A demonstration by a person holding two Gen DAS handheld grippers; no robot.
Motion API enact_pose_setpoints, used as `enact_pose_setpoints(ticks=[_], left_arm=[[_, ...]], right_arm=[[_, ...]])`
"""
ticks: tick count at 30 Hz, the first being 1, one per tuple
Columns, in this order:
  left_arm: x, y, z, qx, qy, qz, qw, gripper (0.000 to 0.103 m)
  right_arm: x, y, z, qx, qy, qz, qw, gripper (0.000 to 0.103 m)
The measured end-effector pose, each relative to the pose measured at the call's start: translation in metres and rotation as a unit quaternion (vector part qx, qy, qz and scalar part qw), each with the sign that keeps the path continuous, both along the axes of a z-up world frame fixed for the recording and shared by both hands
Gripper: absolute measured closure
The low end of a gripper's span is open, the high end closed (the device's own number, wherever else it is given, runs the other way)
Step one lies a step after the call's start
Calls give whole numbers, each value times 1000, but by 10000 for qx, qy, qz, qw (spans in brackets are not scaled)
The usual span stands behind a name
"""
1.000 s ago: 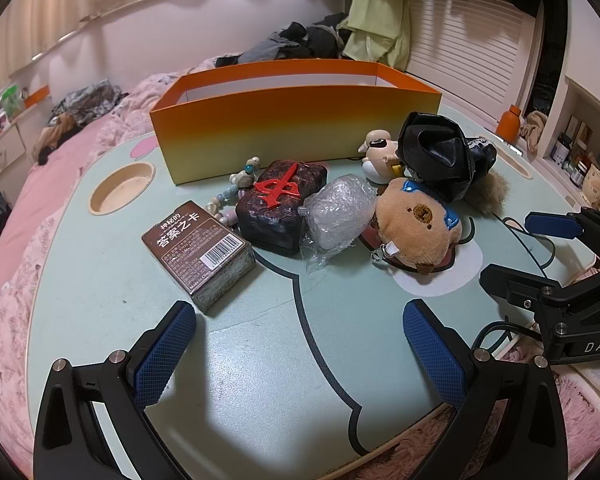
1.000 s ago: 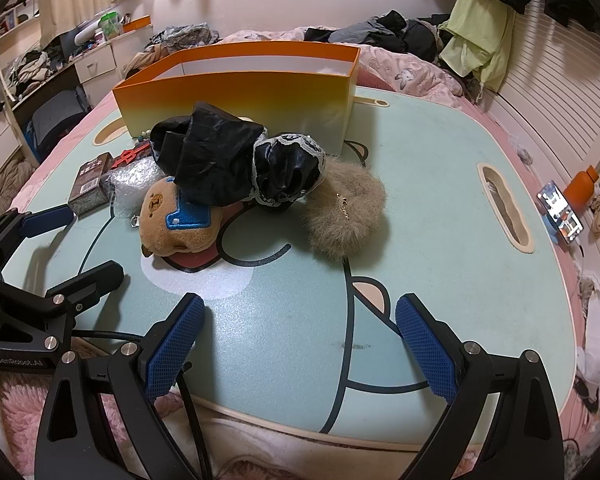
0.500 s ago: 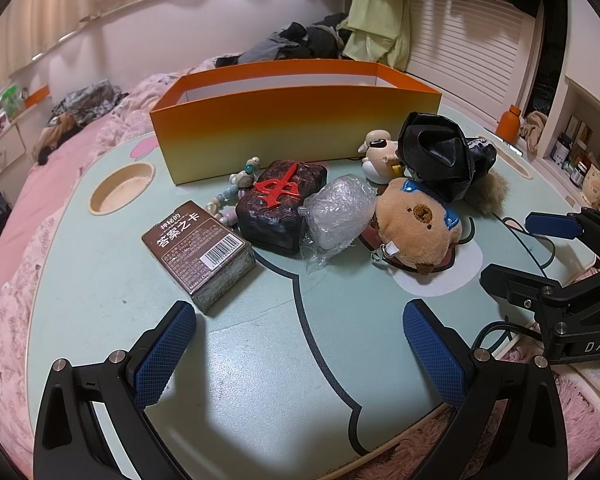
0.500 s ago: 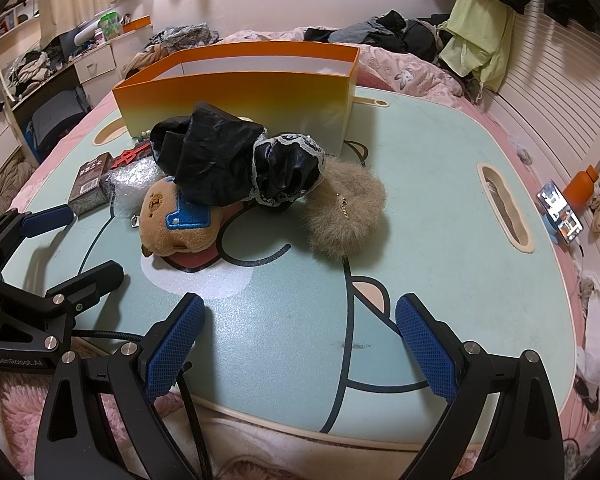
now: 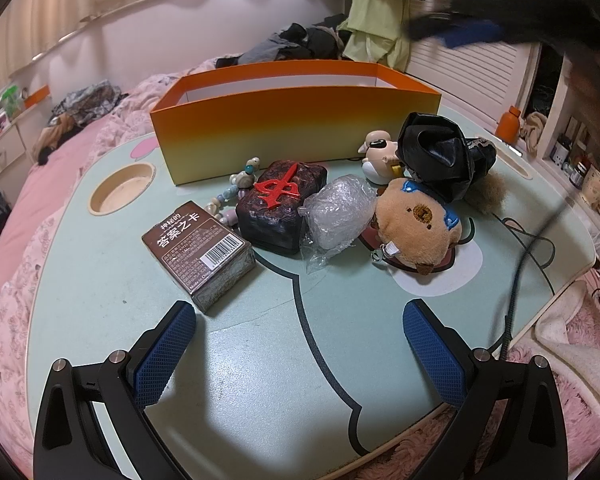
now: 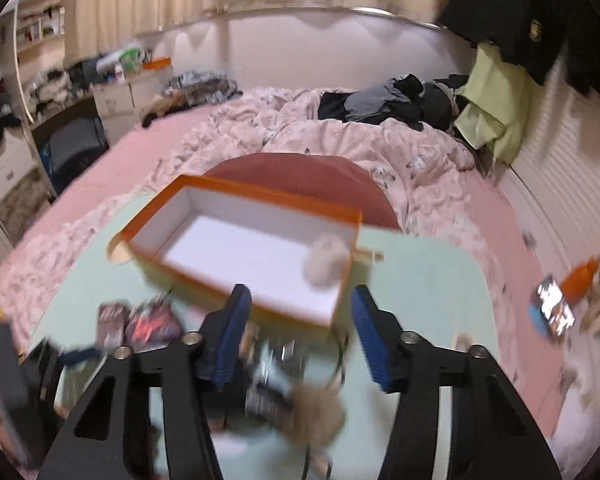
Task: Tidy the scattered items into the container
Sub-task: 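Reach into the orange box and grasp the white fluffy ball with the right gripper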
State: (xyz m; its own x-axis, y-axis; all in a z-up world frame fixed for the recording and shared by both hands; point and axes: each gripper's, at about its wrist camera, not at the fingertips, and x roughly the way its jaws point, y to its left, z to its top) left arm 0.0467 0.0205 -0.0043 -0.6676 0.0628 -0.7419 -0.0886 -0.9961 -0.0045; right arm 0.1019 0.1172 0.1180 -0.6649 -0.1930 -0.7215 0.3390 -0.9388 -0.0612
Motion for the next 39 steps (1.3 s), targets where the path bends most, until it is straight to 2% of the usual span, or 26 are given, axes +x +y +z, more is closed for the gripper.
enact_pose_setpoints(ticks=[3, 6, 12, 16, 23, 26, 28, 31, 34, 39], left_arm=[[0, 0, 0, 4, 1, -2, 10000, 0], [-1, 2, 0, 9, 10, -14, 10000, 0], [-1, 2, 1, 9, 14, -15, 10000, 0], [-2, 3, 1, 9, 17, -16, 10000, 0], [-3, 3, 2, 5, 27, -20, 10000, 0], [-3, 3, 2, 8, 27, -20, 10000, 0], [-3, 3, 2, 4, 29, -21, 10000, 0], [-3, 3, 1, 5, 27, -20, 10000, 0], [-3, 3, 1, 5, 30, -20, 10000, 0], [-3, 3, 1, 4, 29, -21, 10000, 0]], right_arm=[[-37, -17, -16, 195, -445, -178, 9987, 52], [-61, -21, -34, -125, -909, -307, 9953, 52], [-86, -12, -52, -436, -1284, -686, 9884, 52], [-97, -13, -53, -291, -1237, -858, 9882, 52], [-108, -30, -61, -22, -1387, -706, 9878, 52], [-109, -34, -61, -297, -1552, -362, 9868, 50], [-106, -27, -52, -834, -1518, -97, 9848, 50], [-104, -13, -39, -1211, -1365, -241, 9829, 50], [-107, -8, -35, -1115, -1423, -376, 9828, 50], [-115, -13, -45, -870, -1623, -572, 9812, 50]])
